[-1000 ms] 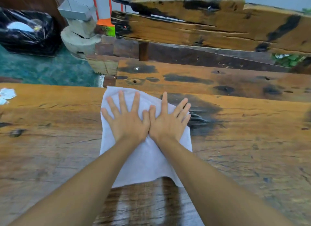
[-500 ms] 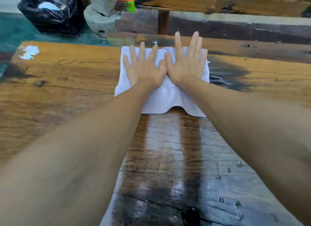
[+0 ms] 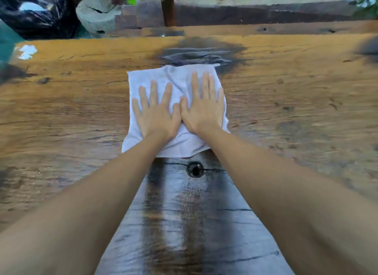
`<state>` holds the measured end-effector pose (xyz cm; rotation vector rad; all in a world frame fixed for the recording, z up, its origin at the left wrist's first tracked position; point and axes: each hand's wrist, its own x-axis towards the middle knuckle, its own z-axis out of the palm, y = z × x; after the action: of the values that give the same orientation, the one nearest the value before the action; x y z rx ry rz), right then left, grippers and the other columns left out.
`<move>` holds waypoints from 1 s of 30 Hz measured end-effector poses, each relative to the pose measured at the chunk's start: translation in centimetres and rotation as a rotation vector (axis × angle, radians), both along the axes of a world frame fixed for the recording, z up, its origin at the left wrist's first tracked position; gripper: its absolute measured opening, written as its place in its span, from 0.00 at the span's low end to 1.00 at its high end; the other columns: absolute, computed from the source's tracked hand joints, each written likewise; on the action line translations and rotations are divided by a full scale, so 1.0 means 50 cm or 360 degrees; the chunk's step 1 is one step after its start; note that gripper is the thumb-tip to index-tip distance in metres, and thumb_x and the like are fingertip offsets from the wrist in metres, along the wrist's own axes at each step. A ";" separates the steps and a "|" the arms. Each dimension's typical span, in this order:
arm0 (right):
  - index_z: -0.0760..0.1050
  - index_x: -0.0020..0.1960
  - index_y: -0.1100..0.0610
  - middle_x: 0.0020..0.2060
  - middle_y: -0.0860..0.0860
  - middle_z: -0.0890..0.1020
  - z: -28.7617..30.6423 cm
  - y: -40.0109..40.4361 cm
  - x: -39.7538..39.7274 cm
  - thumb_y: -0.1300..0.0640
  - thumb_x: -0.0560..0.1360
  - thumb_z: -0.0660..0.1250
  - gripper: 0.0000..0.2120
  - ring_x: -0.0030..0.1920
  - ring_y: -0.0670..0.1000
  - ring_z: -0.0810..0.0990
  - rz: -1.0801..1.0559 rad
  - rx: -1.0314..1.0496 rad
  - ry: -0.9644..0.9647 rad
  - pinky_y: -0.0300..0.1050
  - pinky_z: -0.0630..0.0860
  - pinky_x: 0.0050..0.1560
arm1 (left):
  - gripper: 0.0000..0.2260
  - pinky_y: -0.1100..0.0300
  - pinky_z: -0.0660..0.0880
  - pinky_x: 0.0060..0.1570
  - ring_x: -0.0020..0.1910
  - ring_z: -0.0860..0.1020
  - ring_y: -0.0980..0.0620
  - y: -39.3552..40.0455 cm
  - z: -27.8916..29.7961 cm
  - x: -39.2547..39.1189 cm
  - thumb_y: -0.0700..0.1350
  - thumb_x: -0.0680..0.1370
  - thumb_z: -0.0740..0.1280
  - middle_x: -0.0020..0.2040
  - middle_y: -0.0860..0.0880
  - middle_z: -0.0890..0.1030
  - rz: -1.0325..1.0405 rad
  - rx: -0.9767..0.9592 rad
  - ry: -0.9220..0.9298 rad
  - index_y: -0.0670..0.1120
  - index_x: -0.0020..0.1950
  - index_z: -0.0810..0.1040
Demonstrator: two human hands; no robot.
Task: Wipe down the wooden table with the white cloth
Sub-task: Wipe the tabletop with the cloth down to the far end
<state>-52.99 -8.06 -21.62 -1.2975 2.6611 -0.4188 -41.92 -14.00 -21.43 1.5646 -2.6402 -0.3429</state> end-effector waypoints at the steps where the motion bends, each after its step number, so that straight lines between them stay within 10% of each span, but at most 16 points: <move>1: 0.37 0.83 0.50 0.83 0.54 0.40 -0.003 0.031 0.019 0.41 0.83 0.47 0.34 0.82 0.52 0.37 -0.0017 0.0006 -0.0010 0.57 0.38 0.80 | 0.27 0.40 0.41 0.79 0.82 0.40 0.43 0.030 -0.003 0.018 0.60 0.83 0.48 0.84 0.51 0.45 -0.0012 0.0003 -0.0014 0.62 0.82 0.48; 20: 0.47 0.83 0.54 0.83 0.53 0.48 0.026 0.811 0.469 0.38 0.82 0.49 0.36 0.83 0.52 0.43 -0.0432 0.0179 -0.0024 0.56 0.45 0.81 | 0.30 0.38 0.45 0.79 0.82 0.41 0.42 0.772 0.022 0.436 0.63 0.80 0.49 0.84 0.50 0.45 -0.0144 0.0152 0.0012 0.60 0.82 0.49; 30: 0.48 0.81 0.55 0.81 0.54 0.56 0.069 0.963 0.599 0.42 0.80 0.40 0.33 0.82 0.54 0.55 -0.0844 0.0267 -0.0159 0.58 0.55 0.79 | 0.30 0.38 0.51 0.78 0.82 0.50 0.43 0.975 0.069 0.545 0.63 0.79 0.49 0.83 0.50 0.54 -0.0076 0.0362 -0.0015 0.58 0.81 0.56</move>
<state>-23.02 40.08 -18.18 -0.4984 2.8509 -0.2987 -14.66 34.75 -17.98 1.5655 -2.7313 -0.6612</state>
